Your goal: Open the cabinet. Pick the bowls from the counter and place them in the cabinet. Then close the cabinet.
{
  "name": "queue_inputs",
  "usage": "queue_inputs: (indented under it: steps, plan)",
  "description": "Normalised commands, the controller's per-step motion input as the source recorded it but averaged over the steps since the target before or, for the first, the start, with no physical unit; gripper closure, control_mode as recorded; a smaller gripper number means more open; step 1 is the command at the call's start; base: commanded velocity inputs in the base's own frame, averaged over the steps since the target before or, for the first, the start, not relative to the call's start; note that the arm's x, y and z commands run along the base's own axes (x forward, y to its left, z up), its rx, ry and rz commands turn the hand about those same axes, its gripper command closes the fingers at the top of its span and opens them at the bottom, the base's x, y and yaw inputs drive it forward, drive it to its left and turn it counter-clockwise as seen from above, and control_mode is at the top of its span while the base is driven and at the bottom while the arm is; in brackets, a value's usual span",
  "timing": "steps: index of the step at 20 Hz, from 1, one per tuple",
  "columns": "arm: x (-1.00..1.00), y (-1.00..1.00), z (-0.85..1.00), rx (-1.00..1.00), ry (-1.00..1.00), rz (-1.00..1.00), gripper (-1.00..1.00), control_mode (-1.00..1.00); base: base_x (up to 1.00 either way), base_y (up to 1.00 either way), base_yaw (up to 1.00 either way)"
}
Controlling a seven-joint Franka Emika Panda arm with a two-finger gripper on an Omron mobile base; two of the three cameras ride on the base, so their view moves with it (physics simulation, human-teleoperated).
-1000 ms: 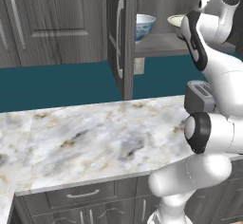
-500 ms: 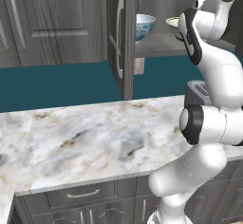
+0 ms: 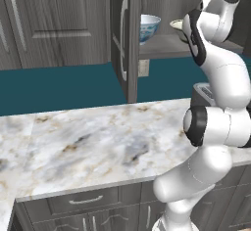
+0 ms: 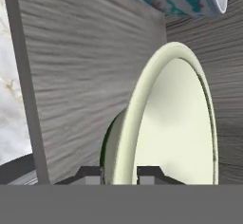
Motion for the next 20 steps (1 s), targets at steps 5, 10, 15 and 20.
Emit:
queue_inputs:
  steps: [5, 10, 15, 20]
  plan:
    - [0.04, 0.00, -0.01, 0.00, 0.00, 0.00, -1.00, -1.00, 0.00, 0.00, 0.00]
    - [0.00, 0.00, 0.00, 0.00, 0.00, 0.00, -1.00, -1.00, 0.00, 0.00, 0.00]
    - [-0.11, 0.00, 0.08, -0.01, -0.01, 0.02, -1.00, -1.00, 0.00, 0.00, 0.00]
    - [-0.29, 0.09, 0.29, -0.05, -0.12, 0.06, -1.00, -1.00, 0.00, 0.00, 0.00]
